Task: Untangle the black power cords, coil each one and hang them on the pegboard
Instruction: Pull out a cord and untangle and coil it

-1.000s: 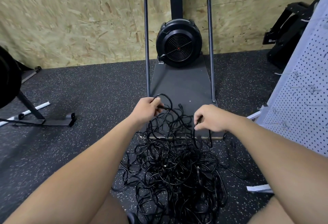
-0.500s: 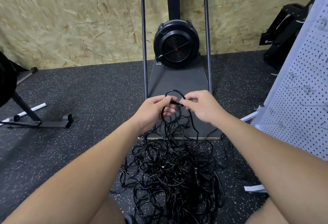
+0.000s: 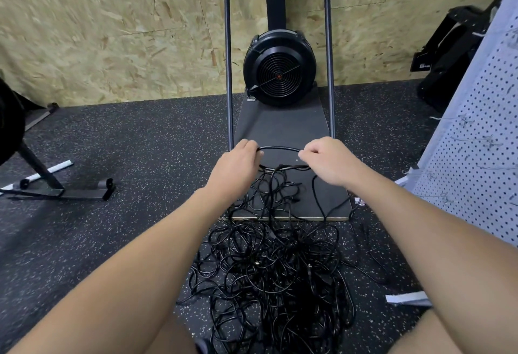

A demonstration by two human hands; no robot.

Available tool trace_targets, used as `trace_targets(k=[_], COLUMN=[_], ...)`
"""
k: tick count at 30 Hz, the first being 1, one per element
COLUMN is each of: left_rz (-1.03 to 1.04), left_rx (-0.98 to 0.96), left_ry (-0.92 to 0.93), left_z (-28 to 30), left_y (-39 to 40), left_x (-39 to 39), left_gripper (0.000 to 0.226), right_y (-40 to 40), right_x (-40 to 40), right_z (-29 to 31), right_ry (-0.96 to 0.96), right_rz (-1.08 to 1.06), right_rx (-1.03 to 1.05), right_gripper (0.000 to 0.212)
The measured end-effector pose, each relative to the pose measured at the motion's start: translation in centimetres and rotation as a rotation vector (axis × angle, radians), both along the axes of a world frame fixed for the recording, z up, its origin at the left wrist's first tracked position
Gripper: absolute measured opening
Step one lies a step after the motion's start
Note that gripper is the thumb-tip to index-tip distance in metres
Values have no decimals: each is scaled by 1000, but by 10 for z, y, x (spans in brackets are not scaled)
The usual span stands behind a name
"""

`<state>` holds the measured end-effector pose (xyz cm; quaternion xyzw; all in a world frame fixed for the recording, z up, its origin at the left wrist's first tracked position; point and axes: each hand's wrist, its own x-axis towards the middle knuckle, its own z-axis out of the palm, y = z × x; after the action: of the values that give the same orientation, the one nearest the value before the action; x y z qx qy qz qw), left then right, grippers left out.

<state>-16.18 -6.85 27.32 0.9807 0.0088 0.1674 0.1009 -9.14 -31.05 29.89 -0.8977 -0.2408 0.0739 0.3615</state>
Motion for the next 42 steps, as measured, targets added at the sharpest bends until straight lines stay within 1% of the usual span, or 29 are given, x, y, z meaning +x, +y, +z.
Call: trace_targets(k=[1, 2, 3, 4, 7, 8, 10, 12, 17, 19, 21, 23, 24, 25, 28, 30, 31, 33, 34, 35, 36, 37, 38, 39, 40, 42], left_rz=[15, 41, 63, 67, -6, -28, -51, -70, -92, -114, -120, -171, -206, -225, -200, -166, -158, -153, -126, -81, -43, -36, -68, -116, -161, -187], left_rx=[-25, -112, -272, -486, -1174, -1328, -1485, -1539, -1460, -1377, -1178, -852, -713, -626, -551, -475, -452, -456, -421, -345, -252, -183, -159, -185, -253, -362], left_ry=[-3, 12, 36, 63, 126, 143, 154, 157, 100, 111, 153, 180, 174, 168, 163, 150, 155, 211, 214, 175, 102, 19, -52, -83, -79, -23], left_z=[-1, -4, -5, -6, -6, -3, 0, 1, 7, 9, 14, 20, 20, 19, 12, 4, 0, -8, -13, -15, -14, -12, -8, -4, -4, -6], left_y=[-2, -1, -1, 0, -10, -15, -20, -22, -21, -19, -16, -12, -9, -6, 4, 8, 9, 10, 10, 8, 5, -1, -9, -18, -27, -44], left_x=[1, 3, 2, 3, 0, -2, -4, -4, -4, -7, -10, -15, -17, -17, -16, -14, -13, -12, -12, -11, -12, -12, -14, -15, -16, -18], left_gripper=[29, 31, 32, 32, 32, 29, 25, 25, 25, 26, 29, 31, 29, 27, 21, 16, 20, 45, 56, 61, 59, 49, 36, 25, 22, 21], right_y=[-1, -2, -4, -5, -8, -7, -6, -7, -15, -20, -24, -25, -24, -23, -20, -16, -15, -12, -11, -10, -10, -9, -8, -7, -5, -1], right_x=[1, 2, 2, 1, -3, -3, -5, -5, -1, 0, 0, 0, 0, 0, -2, -3, -4, -6, -6, -6, -6, -6, -7, -8, -9, -13], right_z=[0, 0, 1, 0, -3, -5, -7, -6, -6, -5, -5, -5, -4, -3, 1, 1, 0, -2, -3, -4, -6, -7, -8, -8, -8, -7], right_ry=[1, -2, 3, 1, -6, 3, 25, 26, -134, -149, -147, -133, -117, -92, 33, 91, 116, 157, 176, 197, 218, 232, 242, 246, 248, 243], right_rz=[-11, -26, -35, -34, -19, -25, -48, -63, -28, -43, -73, -99, -103, -100, -44, -15, -11, -20, -34, -50, -62, -72, -76, -74, -70, -61], right_rx=[20, 39, 59, 78, 120, 125, 136, 133, -16, -42, -51, -34, -2, 54, 253, 320, 333, 345, 351, 360, 369, 374, 371, 369, 370, 374], right_gripper=[45, 45, 43, 41, 37, 36, 33, 32, 30, 30, 29, 28, 27, 27, 28, 27, 26, 25, 25, 24, 23, 23, 23, 23, 22, 22])
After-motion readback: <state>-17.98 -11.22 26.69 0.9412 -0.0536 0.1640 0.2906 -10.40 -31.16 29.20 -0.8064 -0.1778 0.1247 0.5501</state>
